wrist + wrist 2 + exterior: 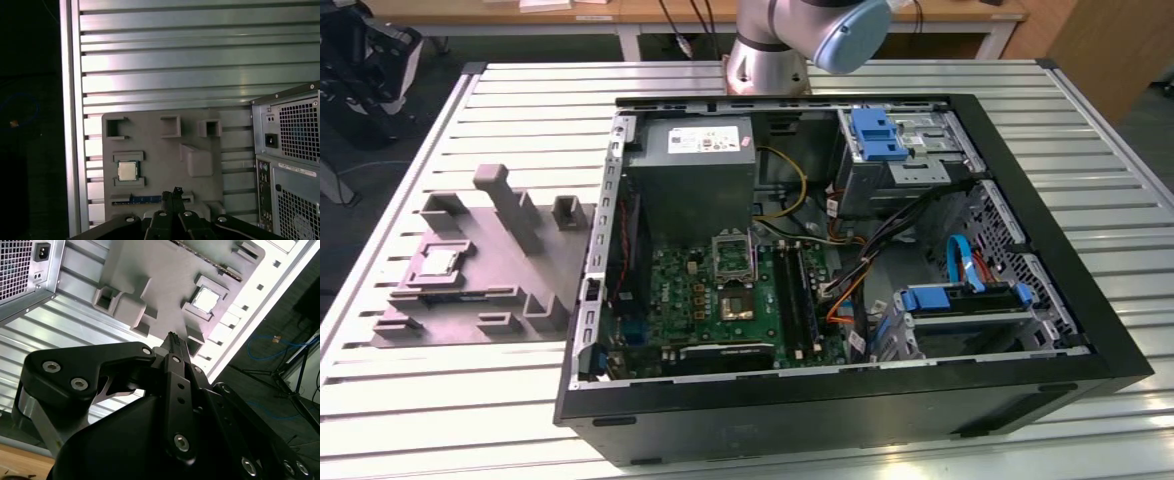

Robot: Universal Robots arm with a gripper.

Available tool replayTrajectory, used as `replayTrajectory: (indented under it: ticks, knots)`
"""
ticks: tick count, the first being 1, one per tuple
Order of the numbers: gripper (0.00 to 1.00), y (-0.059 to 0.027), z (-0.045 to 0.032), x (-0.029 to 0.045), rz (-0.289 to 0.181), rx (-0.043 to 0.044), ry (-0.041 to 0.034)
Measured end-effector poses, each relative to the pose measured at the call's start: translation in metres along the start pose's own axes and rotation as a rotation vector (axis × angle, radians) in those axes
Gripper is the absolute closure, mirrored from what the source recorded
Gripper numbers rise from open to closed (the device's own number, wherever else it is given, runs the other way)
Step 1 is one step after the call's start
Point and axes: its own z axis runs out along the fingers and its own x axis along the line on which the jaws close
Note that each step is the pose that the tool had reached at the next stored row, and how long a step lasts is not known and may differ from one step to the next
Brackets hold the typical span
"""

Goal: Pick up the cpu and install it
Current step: 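Reach for the cpu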

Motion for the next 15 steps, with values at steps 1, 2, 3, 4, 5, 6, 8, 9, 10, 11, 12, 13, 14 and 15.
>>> replayTrajectory:
  ticks: [1, 2, 3, 4, 5, 6, 8, 9, 10, 11, 12, 13, 14, 15]
  knots:
    - [0.89, 0.0, 0.0, 0.0006, 0.0, 0.0, 0.0]
    - [0.89, -0.0001, 0.0, 0.0012, 0.0, 0.0, 0.0]
    - [0.89, -0.0001, 0.0, 0.0018, 0.0, 0.0001, 0.0001]
    - [0.89, -0.0002, 0.0, 0.0028, 0.0, 0.0, 0.0]
    - [0.89, -0.0003, 0.0, 0.0043, 0.0, -0.0001, -0.0001]
    - [0.89, -0.0004, 0.0, 0.0058, 0.0, 0.0, 0.0]
    - [0.89, -0.0007, 0.0001, 0.0091, 0.0, 0.0, 0.0]
    - [0.89, -0.0008, 0.0, 0.0108, 0.0, 0.0001, 0.0001]
    - [0.89, -0.0009, 0.0001, 0.0125, 0.0, 0.0, 0.0]
    - [0.89, -0.0011, 0.0001, 0.0141, 0.0, 0.0001, 0.0001]
    - [0.89, -0.0012, 0.0001, 0.0158, 0.0, 0.0, 0.0]
    - [0.89, -0.0013, 0.0002, 0.0176, 0.0, 0.0, 0.0]
    - [0.89, -0.0015, 0.0002, 0.0194, 0.0, 0.0, 0.0]
    - [0.89, -0.0016, 0.0003, 0.0214, 0.0, 0.0, 0.0]
